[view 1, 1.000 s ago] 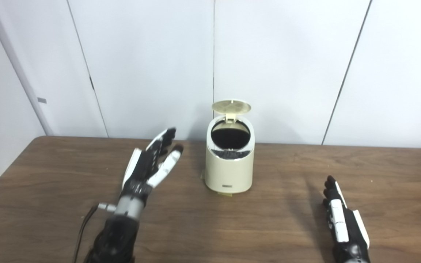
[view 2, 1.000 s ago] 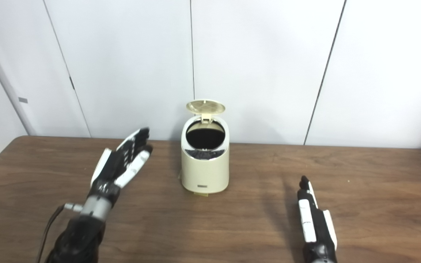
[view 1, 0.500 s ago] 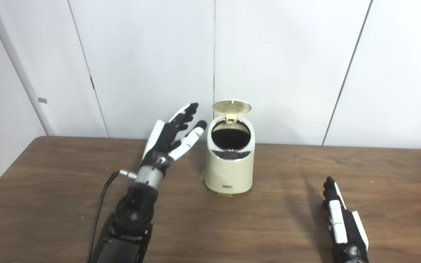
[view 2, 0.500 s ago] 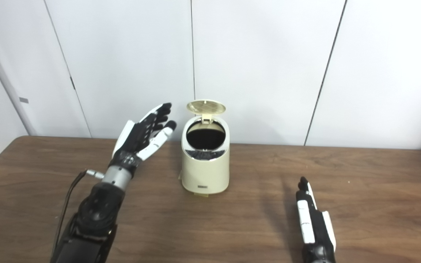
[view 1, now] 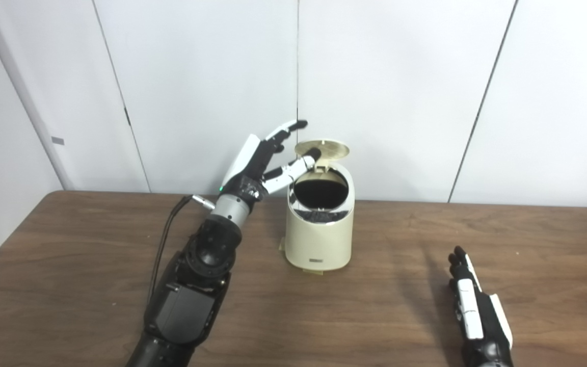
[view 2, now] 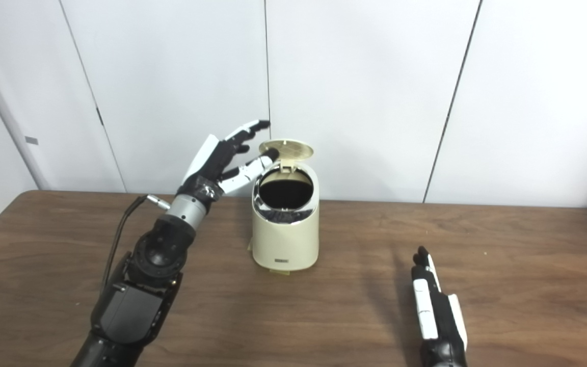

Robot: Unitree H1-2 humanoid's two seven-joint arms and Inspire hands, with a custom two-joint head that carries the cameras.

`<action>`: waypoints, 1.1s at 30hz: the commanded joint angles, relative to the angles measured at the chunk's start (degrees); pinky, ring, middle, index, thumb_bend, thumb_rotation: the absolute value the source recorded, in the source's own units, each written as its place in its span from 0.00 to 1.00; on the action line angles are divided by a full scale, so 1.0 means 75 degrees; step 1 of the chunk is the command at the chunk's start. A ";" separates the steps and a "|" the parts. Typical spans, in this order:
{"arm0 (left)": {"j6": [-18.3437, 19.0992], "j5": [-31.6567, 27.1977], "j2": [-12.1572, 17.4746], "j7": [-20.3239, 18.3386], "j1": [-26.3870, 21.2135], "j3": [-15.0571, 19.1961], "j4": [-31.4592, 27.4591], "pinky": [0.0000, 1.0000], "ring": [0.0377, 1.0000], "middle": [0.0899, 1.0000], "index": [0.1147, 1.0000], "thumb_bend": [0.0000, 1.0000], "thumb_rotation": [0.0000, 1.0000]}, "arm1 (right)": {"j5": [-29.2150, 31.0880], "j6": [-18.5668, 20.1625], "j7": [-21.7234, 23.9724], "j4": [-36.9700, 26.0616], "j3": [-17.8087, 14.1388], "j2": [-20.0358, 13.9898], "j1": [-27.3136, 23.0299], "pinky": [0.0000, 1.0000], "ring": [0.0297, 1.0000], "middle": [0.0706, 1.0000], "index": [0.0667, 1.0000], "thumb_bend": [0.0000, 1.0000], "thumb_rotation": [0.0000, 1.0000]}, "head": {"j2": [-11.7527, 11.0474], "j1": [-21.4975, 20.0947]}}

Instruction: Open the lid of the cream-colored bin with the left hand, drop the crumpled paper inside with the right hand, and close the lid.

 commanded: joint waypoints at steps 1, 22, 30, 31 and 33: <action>-0.0306 0.0088 0.0056 -0.0037 -0.0551 -0.0055 -0.0136 0.88 0.94 0.94 0.92 0.58 0.62 | -0.0003 0.0121 0.0031 -0.0102 0.0083 0.0067 -0.0070 1.00 1.00 0.98 0.99 0.57 1.00 | 0.0007 -0.0009; -0.0372 0.2706 0.0828 -0.0173 -0.0503 -0.1023 -0.0721 0.81 0.93 0.89 0.63 0.62 0.61 | 0.0212 0.0417 0.0010 -0.0206 0.0073 0.0244 -0.0133 1.00 0.99 0.97 1.00 0.54 1.00 | 0.0170 -0.0101; -0.0751 0.3555 0.0915 0.0022 -0.0472 -0.1221 -0.0591 0.80 0.92 0.89 0.62 0.62 0.61 | 0.0300 0.0692 -0.0059 -0.0391 0.0098 0.0374 -0.0222 1.00 0.99 0.96 1.00 0.57 1.00 | 0.0247 -0.0148; -0.0805 0.3630 0.0929 0.0018 -0.0462 -0.1240 -0.0579 0.80 0.92 0.89 0.62 0.62 0.60 | 0.0287 0.0710 -0.0064 -0.0397 0.0100 0.0373 -0.0229 1.00 0.99 0.96 1.00 0.58 1.00 | 0.0247 -0.0148; -0.0883 0.3801 0.0980 -0.0016 -0.0443 -0.1301 -0.0590 0.81 0.92 0.89 0.63 0.62 0.59 | 0.0249 0.0773 -0.0079 -0.0434 0.0106 0.0363 -0.0235 1.00 0.98 0.96 1.00 0.58 1.00 | 0.0303 -0.0162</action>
